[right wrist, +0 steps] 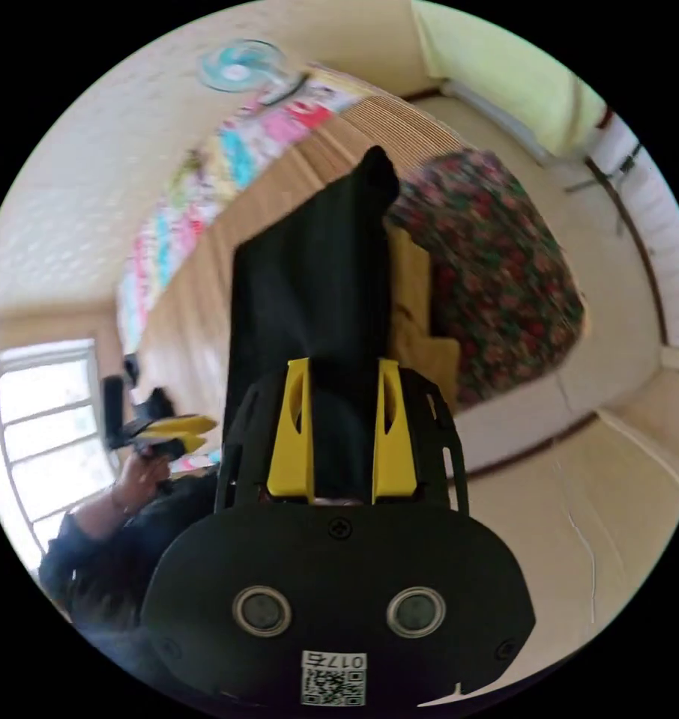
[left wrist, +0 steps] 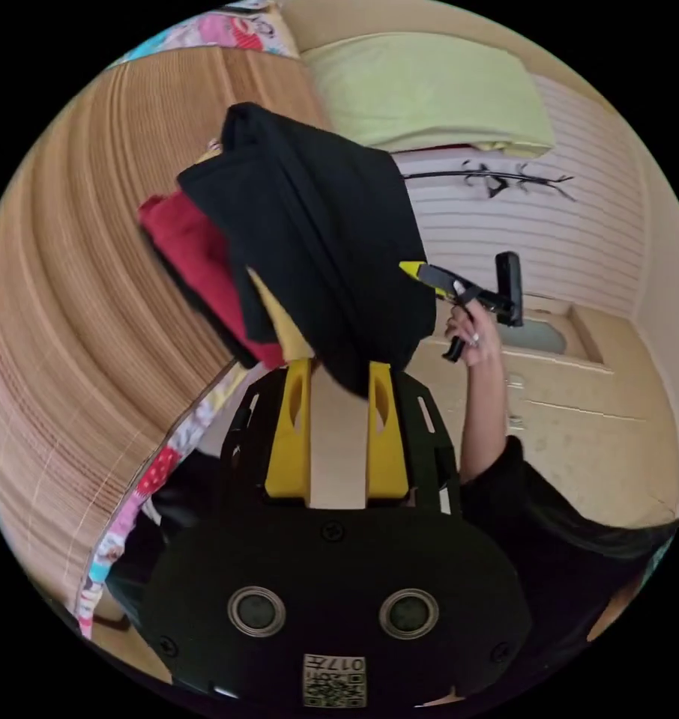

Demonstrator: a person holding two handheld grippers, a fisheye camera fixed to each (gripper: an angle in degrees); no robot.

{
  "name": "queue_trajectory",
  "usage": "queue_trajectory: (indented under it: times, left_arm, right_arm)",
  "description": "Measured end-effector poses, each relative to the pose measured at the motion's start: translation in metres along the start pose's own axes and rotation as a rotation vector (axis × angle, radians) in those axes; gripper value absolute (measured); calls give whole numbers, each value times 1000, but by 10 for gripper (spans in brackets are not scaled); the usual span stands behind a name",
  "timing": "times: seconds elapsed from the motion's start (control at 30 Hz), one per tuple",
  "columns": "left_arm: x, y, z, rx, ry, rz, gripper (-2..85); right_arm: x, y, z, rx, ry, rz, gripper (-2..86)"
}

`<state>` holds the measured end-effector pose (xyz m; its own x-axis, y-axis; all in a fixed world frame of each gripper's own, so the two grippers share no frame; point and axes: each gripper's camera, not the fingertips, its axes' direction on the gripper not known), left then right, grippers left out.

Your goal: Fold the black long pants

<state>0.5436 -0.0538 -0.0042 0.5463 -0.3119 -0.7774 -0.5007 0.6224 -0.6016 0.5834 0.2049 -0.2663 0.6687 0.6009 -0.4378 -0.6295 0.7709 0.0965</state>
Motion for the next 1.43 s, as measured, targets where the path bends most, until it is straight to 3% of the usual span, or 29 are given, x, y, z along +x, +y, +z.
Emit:
queue_trajectory:
  times: [0.07,0.13,0.23,0.33,0.5,0.6,0.7,0.8,0.87,0.97,1.03,1.13,1.3,1.43]
  left_arm:
    - [-39,18,-4,1,-39,-124,100]
    - [-95,39,-40,84,37,-303,95]
    - [-146,90,-98,264,73,-491,67]
    - [-177,154,-129,313,1,-592,55]
    - [-207,281,-125,262,-242,-820,36]
    - [-217,367,-109,271,-259,-1000,14]
    - [-215,437,-95,327,-219,-1161,1]
    - [-208,475,-78,385,-131,-1261,-7]
    - [-202,483,-71,414,-99,-1269,-8]
    - [-193,477,-67,396,-89,-1223,-9]
    - [-188,457,-74,298,-153,-1129,-9]
    - [-179,429,-89,186,-277,-992,-9]
    - [-175,406,-109,116,-342,-844,-7]
    - [-180,410,-140,97,-420,-787,5]
  right_arm:
    - [2,14,16,123,-37,75,131]
    - [7,32,14,228,-140,132,129]
    - [-7,38,10,230,-133,134,128]
    - [-40,37,0,201,-24,102,128]
    - [-95,23,-23,158,155,154,122]
    - [-131,17,-57,254,213,182,104]
    - [-184,12,-91,408,144,111,72]
    - [-245,-8,-97,427,-9,-62,36]
    - [-287,-31,-81,346,-91,-184,21]
    - [-362,-74,-25,33,-136,-336,11]
    - [-425,-93,34,-263,-66,-430,7]
    - [-501,-82,104,-499,123,-648,5]
    - [-566,-54,195,-664,490,-804,5]
    - [-581,-54,231,-811,385,-746,4]
